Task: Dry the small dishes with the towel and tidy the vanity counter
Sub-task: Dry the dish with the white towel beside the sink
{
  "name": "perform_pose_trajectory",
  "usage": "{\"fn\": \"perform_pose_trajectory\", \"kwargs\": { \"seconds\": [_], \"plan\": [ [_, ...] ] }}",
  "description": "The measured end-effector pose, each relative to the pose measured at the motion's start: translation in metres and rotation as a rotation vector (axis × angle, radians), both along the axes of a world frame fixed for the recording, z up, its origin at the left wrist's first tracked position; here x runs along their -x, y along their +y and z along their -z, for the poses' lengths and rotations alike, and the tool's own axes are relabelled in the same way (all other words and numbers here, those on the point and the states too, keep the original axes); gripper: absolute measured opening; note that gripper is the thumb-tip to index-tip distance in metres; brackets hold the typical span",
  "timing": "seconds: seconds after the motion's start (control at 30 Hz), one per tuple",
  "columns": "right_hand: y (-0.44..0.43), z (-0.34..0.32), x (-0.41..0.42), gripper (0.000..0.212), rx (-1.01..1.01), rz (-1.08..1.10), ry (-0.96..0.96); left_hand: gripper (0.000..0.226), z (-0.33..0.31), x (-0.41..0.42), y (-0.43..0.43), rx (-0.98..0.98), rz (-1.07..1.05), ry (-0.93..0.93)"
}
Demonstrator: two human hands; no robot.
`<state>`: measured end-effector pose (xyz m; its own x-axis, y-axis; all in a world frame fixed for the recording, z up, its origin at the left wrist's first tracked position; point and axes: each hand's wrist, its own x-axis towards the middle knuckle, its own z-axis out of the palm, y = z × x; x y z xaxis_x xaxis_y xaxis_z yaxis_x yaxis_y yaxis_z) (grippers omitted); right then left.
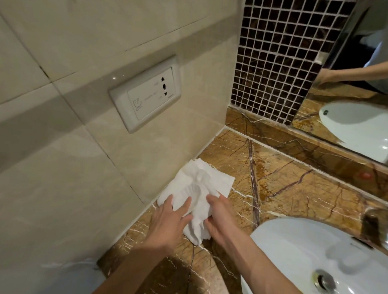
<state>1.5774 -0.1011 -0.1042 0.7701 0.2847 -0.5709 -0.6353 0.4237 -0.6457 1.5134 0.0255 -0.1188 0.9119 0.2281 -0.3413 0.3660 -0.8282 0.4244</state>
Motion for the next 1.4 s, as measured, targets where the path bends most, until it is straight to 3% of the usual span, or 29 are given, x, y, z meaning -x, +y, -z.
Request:
{"fn": "perform_pose_trajectory", "kwargs": {
  "seconds": [0.07, 0.17, 0.3, 0.4, 0.5, 0.6, 0.7, 0.8, 0.9, 1.0, 1.1, 1.4],
  "plan": [
    [0.002, -0.003, 0.003, 0.033, 0.250, -0.106, -0.173, 0.046, -0.002, -0.002, -0.002, -0.003, -0.009, -0.062],
    [0.004, -0.001, 0.017, 0.038, 0.588, -0.308, -0.617, 0.042, -0.006, -0.003, -0.008, 0.264, -0.078, -0.185],
    [0.003, 0.008, 0.025, 0.049, 0.696, -0.475, -0.959, 0.027, -0.014, -0.003, -0.004, 0.520, -0.196, -0.240],
    [0.001, 0.011, 0.015, 0.047, 0.654, -0.505, -0.945, 0.039, -0.013, 0.001, 0.004, 0.637, -0.187, -0.259],
    [0.004, 0.012, 0.007, 0.045, 0.646, -0.467, -0.893, 0.031, -0.006, 0.005, 0.006, 0.874, -0.278, -0.197],
    [0.005, 0.015, 0.003, 0.046, 0.637, -0.419, -0.819, 0.035, 0.005, 0.006, 0.008, 1.168, -0.432, -0.220],
    [0.005, 0.016, 0.004, 0.047, 0.483, -0.363, -0.663, 0.047, 0.007, 0.001, 0.009, 1.475, -0.628, -0.323],
    [0.010, 0.018, 0.014, 0.044, 0.481, -0.330, -0.592, 0.045, 0.005, -0.004, 0.008, 1.653, -0.766, -0.386],
    [0.012, 0.012, 0.032, 0.045, 0.558, -0.372, -0.673, 0.050, 0.005, -0.010, 0.004, 1.675, -0.864, -0.353],
    [0.011, 0.012, 0.050, 0.050, 0.682, -0.512, -0.854, 0.051, 0.005, -0.015, 0.000, 1.570, -0.966, -0.285],
    [0.013, 0.010, 0.059, 0.049, 0.645, -0.577, -0.894, 0.048, 0.005, -0.016, -0.002, 1.490, -0.994, -0.249],
    [0.006, 0.022, 0.055, 0.058, 0.709, -0.596, -1.011, 0.049, 0.008, -0.011, 0.008, 1.735, -0.918, -0.214]
  ]
}}
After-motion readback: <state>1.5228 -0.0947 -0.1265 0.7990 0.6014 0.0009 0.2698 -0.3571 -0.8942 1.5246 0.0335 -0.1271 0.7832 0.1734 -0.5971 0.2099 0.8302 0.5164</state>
